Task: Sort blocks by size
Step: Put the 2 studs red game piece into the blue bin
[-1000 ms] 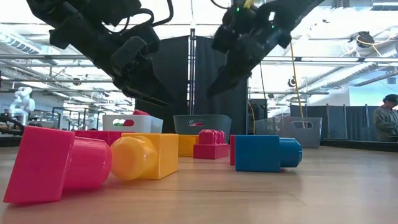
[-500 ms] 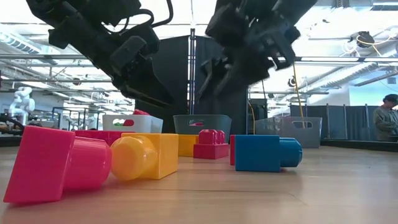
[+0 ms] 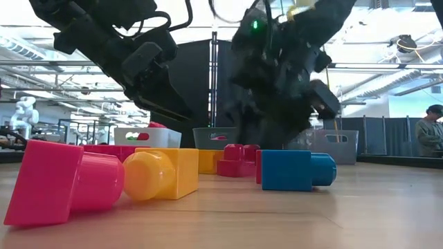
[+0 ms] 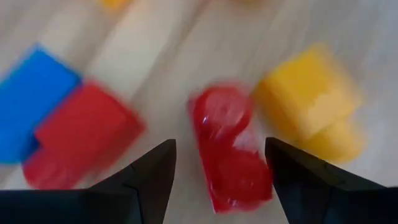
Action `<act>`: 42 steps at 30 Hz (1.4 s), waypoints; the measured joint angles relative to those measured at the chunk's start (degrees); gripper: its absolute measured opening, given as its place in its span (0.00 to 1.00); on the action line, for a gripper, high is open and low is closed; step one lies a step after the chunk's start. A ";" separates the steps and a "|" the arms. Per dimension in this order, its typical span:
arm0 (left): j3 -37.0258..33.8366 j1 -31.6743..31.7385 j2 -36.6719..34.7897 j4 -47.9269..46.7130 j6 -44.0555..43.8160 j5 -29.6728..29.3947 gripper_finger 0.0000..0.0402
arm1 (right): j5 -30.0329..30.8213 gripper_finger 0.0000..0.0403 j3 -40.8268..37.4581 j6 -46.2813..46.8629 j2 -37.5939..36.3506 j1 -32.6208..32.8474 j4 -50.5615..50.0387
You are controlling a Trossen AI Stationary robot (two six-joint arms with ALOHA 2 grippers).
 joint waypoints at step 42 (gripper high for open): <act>0.00 0.00 0.00 -0.31 -0.07 -0.04 0.45 | 5.37 0.30 -0.02 -2.79 -12.18 -13.12 0.10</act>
